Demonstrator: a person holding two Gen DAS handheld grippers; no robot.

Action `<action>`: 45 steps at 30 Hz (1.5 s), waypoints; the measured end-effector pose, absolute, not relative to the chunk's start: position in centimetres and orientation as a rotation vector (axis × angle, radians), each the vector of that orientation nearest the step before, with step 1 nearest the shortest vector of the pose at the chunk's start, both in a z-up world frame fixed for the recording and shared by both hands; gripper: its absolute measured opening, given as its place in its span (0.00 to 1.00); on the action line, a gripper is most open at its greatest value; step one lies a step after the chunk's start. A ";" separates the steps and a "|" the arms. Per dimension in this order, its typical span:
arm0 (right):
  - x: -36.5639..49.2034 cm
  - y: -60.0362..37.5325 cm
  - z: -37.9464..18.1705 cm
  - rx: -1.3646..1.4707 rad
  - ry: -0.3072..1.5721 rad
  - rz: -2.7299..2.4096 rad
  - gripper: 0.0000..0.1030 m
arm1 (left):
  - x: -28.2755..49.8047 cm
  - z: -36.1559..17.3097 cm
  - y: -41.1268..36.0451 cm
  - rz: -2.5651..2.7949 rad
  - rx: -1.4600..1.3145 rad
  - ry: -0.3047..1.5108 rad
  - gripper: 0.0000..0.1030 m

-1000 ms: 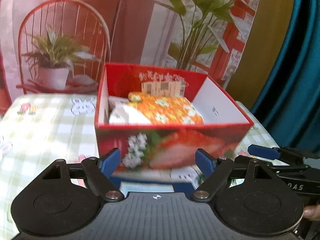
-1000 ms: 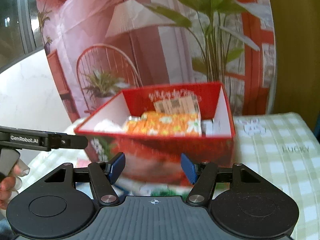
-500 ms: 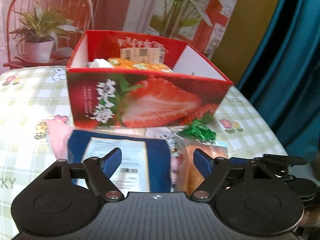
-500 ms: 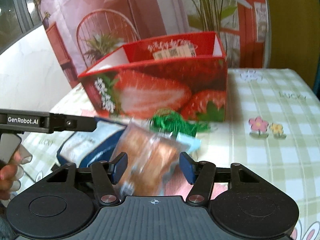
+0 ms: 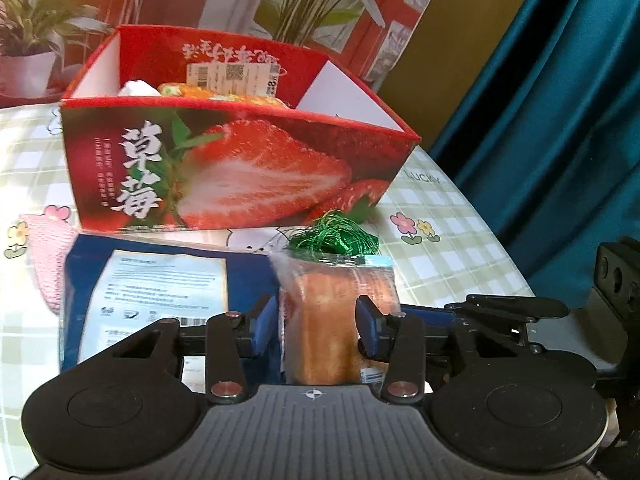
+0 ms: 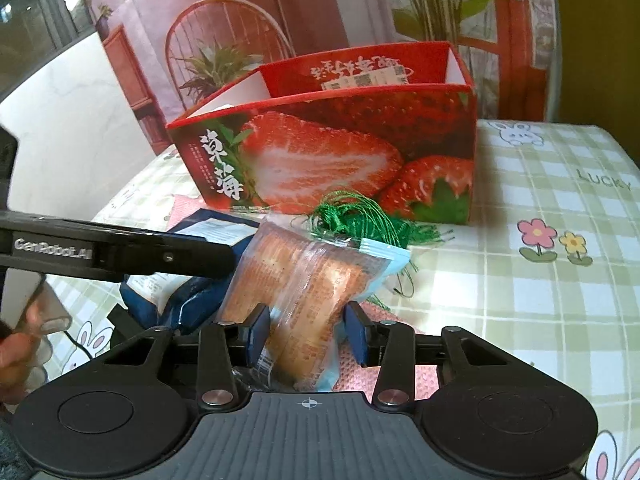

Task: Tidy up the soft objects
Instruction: 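Move both tools down to the clear-wrapped bread pastry and close on it, then lift the bread pastry with both tools and carry it over the red box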

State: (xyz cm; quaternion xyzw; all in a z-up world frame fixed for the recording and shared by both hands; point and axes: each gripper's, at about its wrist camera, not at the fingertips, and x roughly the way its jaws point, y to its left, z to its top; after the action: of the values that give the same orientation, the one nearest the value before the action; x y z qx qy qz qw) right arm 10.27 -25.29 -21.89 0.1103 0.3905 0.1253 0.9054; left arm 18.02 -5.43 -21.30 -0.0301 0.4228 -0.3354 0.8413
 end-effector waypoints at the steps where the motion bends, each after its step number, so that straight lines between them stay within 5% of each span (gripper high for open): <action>1: 10.3 -25.2 -21.8 0.220 0.803 0.263 0.36 | 18.2 -21.5 -5.6 -0.712 -0.064 0.900 0.44; 14: 10.8 -25.2 -22.3 0.224 0.814 0.274 0.39 | 19.1 -23.6 -5.3 -0.743 -0.132 0.986 0.30; 45: 12.9 -25.1 -14.2 0.128 0.566 0.322 0.34 | 20.2 -14.3 -3.7 -0.746 -0.135 0.689 0.30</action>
State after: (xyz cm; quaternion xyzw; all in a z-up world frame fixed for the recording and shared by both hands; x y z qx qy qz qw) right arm 12.89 -25.05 -14.18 0.0629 0.2778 0.1582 0.9454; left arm 20.20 -3.70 -14.26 -0.0646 0.3295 -0.3571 0.8716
